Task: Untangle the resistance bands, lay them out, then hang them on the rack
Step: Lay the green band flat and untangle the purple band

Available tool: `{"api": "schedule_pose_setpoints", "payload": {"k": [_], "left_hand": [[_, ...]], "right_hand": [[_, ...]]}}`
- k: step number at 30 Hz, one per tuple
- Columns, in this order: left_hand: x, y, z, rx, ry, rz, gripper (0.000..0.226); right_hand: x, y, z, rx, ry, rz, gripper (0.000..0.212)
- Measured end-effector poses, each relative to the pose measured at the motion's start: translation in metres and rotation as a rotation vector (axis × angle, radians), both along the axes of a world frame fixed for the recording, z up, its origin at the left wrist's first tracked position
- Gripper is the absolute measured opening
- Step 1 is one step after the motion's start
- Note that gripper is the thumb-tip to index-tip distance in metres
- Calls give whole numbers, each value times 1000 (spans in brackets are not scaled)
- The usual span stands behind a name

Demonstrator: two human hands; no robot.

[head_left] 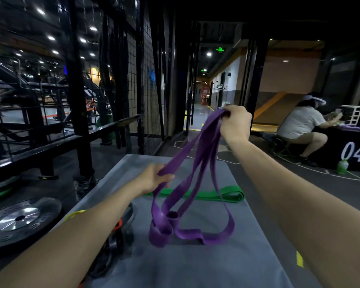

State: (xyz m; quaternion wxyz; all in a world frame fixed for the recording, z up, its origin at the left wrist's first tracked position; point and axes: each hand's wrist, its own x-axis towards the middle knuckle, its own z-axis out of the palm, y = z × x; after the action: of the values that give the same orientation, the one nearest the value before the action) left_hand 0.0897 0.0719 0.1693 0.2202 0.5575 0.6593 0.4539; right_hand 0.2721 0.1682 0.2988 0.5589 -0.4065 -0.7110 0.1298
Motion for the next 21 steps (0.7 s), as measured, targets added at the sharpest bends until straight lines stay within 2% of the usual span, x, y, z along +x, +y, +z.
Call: {"api": "schedule_pose_setpoints", "payload": {"k": [5, 9, 13, 17, 21], "left_hand": [[-21, -10, -16, -140, 149, 48, 31], [-22, -19, -21, -170, 163, -19, 23], [-31, -30, -39, -353, 180, -97, 19], [-41, -32, -49, -355, 233, 93, 24], [-56, -29, -49, -321, 377, 533, 52]], "right_hand": [[-1, 9, -15, -137, 88, -30, 33], [-2, 16, -27, -259, 180, -64, 31], [2, 25, -37, -401, 334, -84, 33], [6, 23, -53, -453, 327, -110, 29], [11, 24, -68, -410, 253, -102, 32]]}}
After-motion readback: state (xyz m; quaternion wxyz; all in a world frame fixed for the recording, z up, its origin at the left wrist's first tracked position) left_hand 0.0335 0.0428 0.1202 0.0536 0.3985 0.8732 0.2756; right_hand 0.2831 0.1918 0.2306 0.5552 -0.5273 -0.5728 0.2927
